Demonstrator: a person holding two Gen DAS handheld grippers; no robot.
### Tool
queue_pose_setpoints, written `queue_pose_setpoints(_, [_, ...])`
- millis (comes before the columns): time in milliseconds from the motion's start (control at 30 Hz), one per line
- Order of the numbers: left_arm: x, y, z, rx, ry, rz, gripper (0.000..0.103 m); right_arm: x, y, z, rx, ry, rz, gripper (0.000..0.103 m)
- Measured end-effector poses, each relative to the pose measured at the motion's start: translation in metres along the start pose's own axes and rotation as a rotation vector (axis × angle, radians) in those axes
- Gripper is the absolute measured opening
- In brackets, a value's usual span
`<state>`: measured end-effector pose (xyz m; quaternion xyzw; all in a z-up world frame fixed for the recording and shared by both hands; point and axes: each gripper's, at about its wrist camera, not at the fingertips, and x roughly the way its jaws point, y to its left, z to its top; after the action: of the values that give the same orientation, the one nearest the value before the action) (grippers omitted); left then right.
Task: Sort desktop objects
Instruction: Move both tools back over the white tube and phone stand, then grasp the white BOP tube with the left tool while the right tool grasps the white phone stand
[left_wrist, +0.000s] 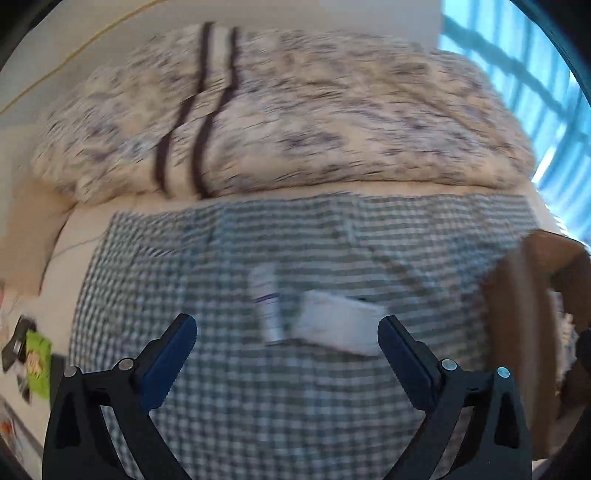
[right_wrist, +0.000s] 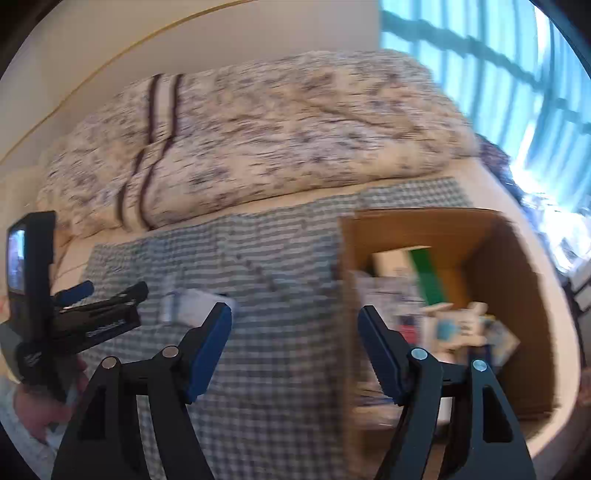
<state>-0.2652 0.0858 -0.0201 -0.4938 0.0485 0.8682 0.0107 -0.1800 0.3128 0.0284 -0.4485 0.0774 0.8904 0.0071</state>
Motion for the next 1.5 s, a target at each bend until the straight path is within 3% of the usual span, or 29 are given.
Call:
queue_pose_setpoints(200, [0.045, 0.058, -0.018, -0.087, 0.062, 0.073, 0.101, 0.043, 0.056, -0.006, -0.1, 0.052, 0.063, 0.071])
queue_pose_setpoints(333, [0.077, 0.074, -0.026, -0.142, 0.096, 0.053, 0.101, 0.074, 0.072, -0.01, -0.136, 0.098, 0.088, 0.071])
queue_pose_setpoints(733, [0.155, 0.051, -0.014, -0.168, 0.153, -0.012, 0.101, 0.149, 0.065, -0.011, -0.178, 0.228, 0.085, 0.071])
queue_pose_setpoints(1033, [0.188, 0.042, -0.013, -0.166, 0.168, -0.004, 0.101, 0.18, 0.075, -0.006, -0.217, 0.267, 0.106, 0.071])
queue_pose_setpoints(1133, [0.193, 0.04, -0.012, -0.153, 0.169, -0.017, 0.09, 0.187, 0.08, -0.006, -0.235, 0.277, 0.114, 0.071])
queue_pose_setpoints(1167, [0.19, 0.038, -0.011, -0.145, 0.16, -0.038, 0.073, 0.189, 0.081, -0.007, -0.238, 0.28, 0.116, 0.071])
queue_pose_setpoints(1200, [0.187, 0.034, -0.01, -0.128, 0.151, -0.072, 0.047, 0.193, 0.083, -0.008, -0.24, 0.285, 0.115, 0.071])
queue_pose_setpoints(1233, [0.182, 0.029, -0.009, -0.105, 0.141, -0.101, 0.032, 0.196, 0.085, -0.009, -0.241, 0.29, 0.114, 0.071])
queue_pose_setpoints(1333, [0.174, 0.019, -0.007, -0.042, 0.133, -0.092, 0.029, 0.203, 0.087, -0.013, -0.235, 0.305, 0.12, 0.071])
queue_pose_setpoints(1500, [0.161, 0.043, -0.006, -0.099, 0.128, -0.083, 0.029, 0.213, 0.092, -0.018, -0.262, 0.354, 0.162, 0.071])
